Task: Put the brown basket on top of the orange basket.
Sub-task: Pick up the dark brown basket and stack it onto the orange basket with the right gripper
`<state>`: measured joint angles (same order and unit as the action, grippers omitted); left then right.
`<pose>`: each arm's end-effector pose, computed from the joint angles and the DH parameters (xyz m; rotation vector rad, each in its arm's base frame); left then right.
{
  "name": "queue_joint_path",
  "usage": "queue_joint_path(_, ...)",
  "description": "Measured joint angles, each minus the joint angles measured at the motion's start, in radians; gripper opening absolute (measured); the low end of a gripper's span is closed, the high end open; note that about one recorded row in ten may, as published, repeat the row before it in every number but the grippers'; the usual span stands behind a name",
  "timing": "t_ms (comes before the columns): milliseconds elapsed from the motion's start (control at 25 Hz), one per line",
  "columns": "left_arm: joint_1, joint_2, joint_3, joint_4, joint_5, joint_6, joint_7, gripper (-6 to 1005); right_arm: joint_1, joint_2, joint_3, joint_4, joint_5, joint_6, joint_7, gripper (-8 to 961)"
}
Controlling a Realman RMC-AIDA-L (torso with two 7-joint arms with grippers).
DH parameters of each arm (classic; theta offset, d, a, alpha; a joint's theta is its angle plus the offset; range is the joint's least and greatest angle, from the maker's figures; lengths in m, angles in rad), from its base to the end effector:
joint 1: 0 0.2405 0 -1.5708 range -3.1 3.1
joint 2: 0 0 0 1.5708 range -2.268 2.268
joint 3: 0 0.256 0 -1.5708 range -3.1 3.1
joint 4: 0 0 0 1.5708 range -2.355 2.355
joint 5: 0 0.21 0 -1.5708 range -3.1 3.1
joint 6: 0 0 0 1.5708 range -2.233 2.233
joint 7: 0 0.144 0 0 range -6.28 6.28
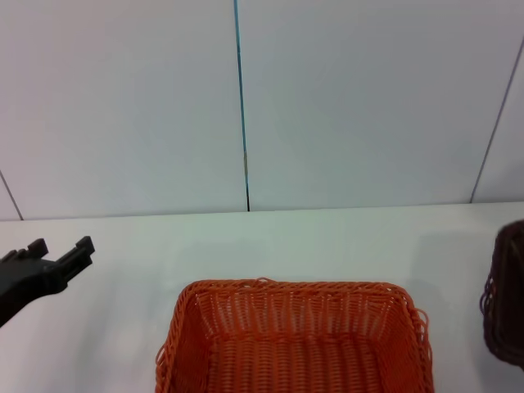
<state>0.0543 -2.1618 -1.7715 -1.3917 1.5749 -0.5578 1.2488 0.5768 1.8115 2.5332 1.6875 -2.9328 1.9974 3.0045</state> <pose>-0.2745 0.3210 0.0568 -1.7849 -0.9417 -0.6570 0.2583 0.3067 0.2692 2.0825 1.6917 1.3881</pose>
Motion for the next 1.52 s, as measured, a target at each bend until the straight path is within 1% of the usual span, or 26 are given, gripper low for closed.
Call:
queue_joint_path(80, 0.004, -0.001, 0.006, 0.004, 0.0, 0.003, 0.001, 761, -0.011, 0.02, 0.004, 0.009, 0.0, 0.002, 0.0, 127)
queue_joint_path(240, 0.006, -0.002, 0.02, 0.006, 0.002, 0.006, 0.003, 760, -0.022, 0.066, -0.001, 0.056, 0.001, 0.004, 0.0, 127)
queue_joint_path(360, 0.008, -0.003, 0.021, 0.006, 0.002, 0.006, 0.003, 760, -0.025, 0.086, -0.004, 0.081, 0.001, 0.004, 0.0, 127)
queue_joint_path(440, 0.008, -0.003, 0.021, 0.006, 0.002, 0.006, 0.003, 760, -0.015, 0.09, -0.007, 0.082, 0.001, 0.004, 0.0, 128)
queue_joint_path(680, 0.003, -0.003, 0.028, 0.007, -0.003, 0.008, 0.001, 760, 0.055, 0.09, -0.004, 0.053, 0.0, 0.005, 0.0, 128)
queue_joint_path(800, 0.004, -0.003, 0.028, 0.007, -0.005, 0.014, 0.001, 760, 0.108, 0.074, 0.008, 0.014, 0.0, 0.005, 0.001, 128)
queue_joint_path(840, 0.003, -0.003, 0.03, 0.007, -0.005, 0.016, 0.001, 760, 0.146, 0.067, 0.011, -0.005, -0.001, 0.005, 0.002, 128)
queue_joint_path(880, 0.003, -0.003, 0.03, 0.007, -0.004, 0.017, 0.001, 760, 0.146, 0.067, 0.011, -0.005, -0.001, 0.005, 0.002, 128)
queue_joint_path(1000, 0.001, -0.003, 0.03, 0.006, 0.001, 0.017, 0.0, 760, 0.201, 0.068, 0.008, -0.024, 0.0, 0.003, 0.002, 128)
queue_joint_path(1040, 0.001, -0.003, 0.031, 0.005, 0.001, 0.016, 0.0, 760, 0.222, 0.071, 0.004, -0.029, 0.0, 0.001, 0.002, 128)
queue_joint_path(1200, 0.003, -0.003, 0.03, 0.003, 0.002, 0.015, -0.001, 761, 0.269, 0.087, -0.015, -0.035, 0.0, -0.009, 0.003, 128)
queue_joint_path(1240, 0.003, -0.003, 0.03, 0.005, 0.002, 0.015, -0.002, 761, 0.286, 0.099, -0.022, -0.039, -0.001, -0.016, 0.003, 128)
queue_joint_path(1280, 0.003, -0.003, 0.03, 0.005, 0.002, 0.015, -0.002, 761, 0.286, 0.099, -0.022, -0.039, -0.001, -0.016, 0.003, 128)
queue_joint_path(1520, 0.006, -0.002, 0.03, 0.005, 0.002, 0.011, -0.001, 761, 0.33, 0.146, -0.059, -0.039, -0.002, -0.043, 0.004, 128)
